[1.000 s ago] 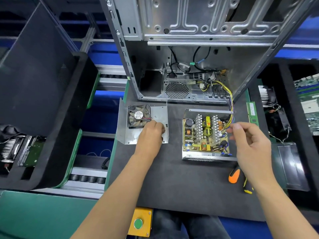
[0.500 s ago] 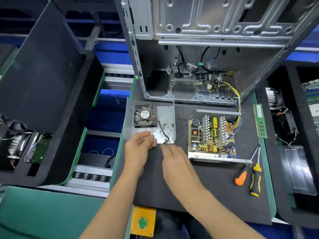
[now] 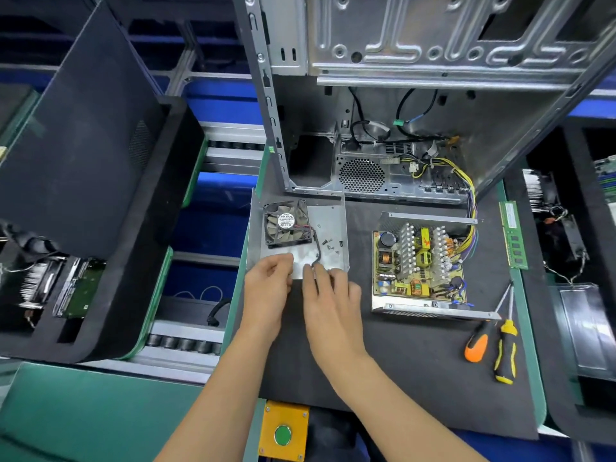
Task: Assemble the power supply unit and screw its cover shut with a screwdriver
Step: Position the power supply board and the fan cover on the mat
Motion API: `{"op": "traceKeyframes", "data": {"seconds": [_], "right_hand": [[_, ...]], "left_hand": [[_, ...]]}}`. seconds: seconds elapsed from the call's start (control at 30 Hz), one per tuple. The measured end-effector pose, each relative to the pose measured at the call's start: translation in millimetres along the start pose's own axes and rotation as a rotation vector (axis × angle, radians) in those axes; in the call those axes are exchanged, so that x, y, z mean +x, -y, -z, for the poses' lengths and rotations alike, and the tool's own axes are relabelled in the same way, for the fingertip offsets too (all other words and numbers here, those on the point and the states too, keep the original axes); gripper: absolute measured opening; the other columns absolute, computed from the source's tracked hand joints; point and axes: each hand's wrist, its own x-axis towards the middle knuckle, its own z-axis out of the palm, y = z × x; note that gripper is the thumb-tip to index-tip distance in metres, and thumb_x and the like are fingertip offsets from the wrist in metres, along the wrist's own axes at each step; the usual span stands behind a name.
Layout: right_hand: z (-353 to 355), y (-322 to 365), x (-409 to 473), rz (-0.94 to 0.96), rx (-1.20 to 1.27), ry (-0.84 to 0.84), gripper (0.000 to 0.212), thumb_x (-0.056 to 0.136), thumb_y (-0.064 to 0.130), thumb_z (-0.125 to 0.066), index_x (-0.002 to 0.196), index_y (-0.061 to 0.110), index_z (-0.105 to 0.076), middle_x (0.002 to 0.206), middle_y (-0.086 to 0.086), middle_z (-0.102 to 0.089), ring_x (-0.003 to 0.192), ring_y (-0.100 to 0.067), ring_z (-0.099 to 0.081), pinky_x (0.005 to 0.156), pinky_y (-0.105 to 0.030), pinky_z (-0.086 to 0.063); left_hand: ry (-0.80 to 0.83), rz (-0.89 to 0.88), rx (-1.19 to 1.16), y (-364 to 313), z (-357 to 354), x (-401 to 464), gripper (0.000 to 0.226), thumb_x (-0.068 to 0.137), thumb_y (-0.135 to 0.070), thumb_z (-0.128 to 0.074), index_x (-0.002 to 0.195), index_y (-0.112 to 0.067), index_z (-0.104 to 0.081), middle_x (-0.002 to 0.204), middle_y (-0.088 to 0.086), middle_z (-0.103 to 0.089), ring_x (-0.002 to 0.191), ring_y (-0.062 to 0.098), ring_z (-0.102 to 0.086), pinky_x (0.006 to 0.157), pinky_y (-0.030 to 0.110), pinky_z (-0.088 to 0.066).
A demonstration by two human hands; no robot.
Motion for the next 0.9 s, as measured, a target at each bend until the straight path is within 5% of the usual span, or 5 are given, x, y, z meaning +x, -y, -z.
{"op": "traceKeyframes", "data": {"seconds": [0.37, 0.53, 0.63, 0.73, 0.9], "right_hand": [[-12.9, -13.6, 13.6, 0.029, 0.080, -0.198, 0.049, 0.053, -0.007, -0.075, 0.099, 0.009, -0.072, 0.072, -0.003, -0.060, 0.069, -0.024, -0.059, 0.058, -0.033, -0.049], [-21.5, -17.9, -0.4, 0.059, 0.166, -0.248, 0.051, 0.050, -0.012, -0.074, 0.097, 0.007, -0.067, 0.076, -0.005, -0.056, 0.069, -0.025, -0.054, 0.059, -0.032, -0.044], [-24.9, -22.7, -13.0, 0.020, 0.221, -0.278, 0.042, 0.059, -0.010, -0.077, 0.095, 0.009, -0.066, 0.078, -0.005, -0.054, 0.069, -0.023, -0.052, 0.060, -0.032, -0.044], [-24.8, -27.9, -23.4, -0.002, 0.291, -0.318, 0.028, 0.073, -0.008, -0.073, 0.097, 0.007, -0.069, 0.077, -0.006, -0.054, 0.066, -0.024, -0.053, 0.059, -0.036, -0.050], [-19.4, -33.4, -32.0, -0.006, 0.340, -0.312, 0.025, 0.078, -0.005, -0.073, 0.100, 0.007, -0.070, 0.080, -0.006, -0.058, 0.068, -0.022, -0.055, 0.063, -0.034, -0.053]], "left_hand": [[0.033, -0.001, 0.103, 2.3, -5.6, 1.9, 0.009, 0.097, -0.021, -0.063, 0.096, -0.016, -0.071, 0.065, -0.015, -0.064, 0.058, -0.001, -0.054, 0.061, 0.018, -0.046], [0.072, -0.401, 0.603, -14.2, -21.1, 8.5, 0.010, 0.097, -0.025, -0.062, 0.090, -0.025, -0.069, 0.064, -0.013, -0.057, 0.061, -0.004, -0.053, 0.061, 0.008, -0.040], [0.145, -0.650, 0.971, -23.6, -38.4, 21.4, 0.017, 0.098, -0.026, -0.061, 0.108, -0.023, -0.074, 0.095, -0.004, -0.072, 0.085, 0.012, -0.062, 0.079, 0.030, -0.051], [0.171, -0.687, 1.180, -28.8, -49.6, 33.7, 0.021, 0.100, -0.033, -0.056, 0.111, -0.028, -0.074, 0.106, 0.000, -0.070, 0.099, 0.026, -0.064, 0.080, 0.038, -0.052], [0.189, -0.738, 1.376, -28.9, -53.3, 43.7, 0.022, 0.101, -0.034, -0.053, 0.109, -0.031, -0.073, 0.104, -0.001, -0.067, 0.096, 0.027, -0.065, 0.073, 0.034, -0.049]]}}
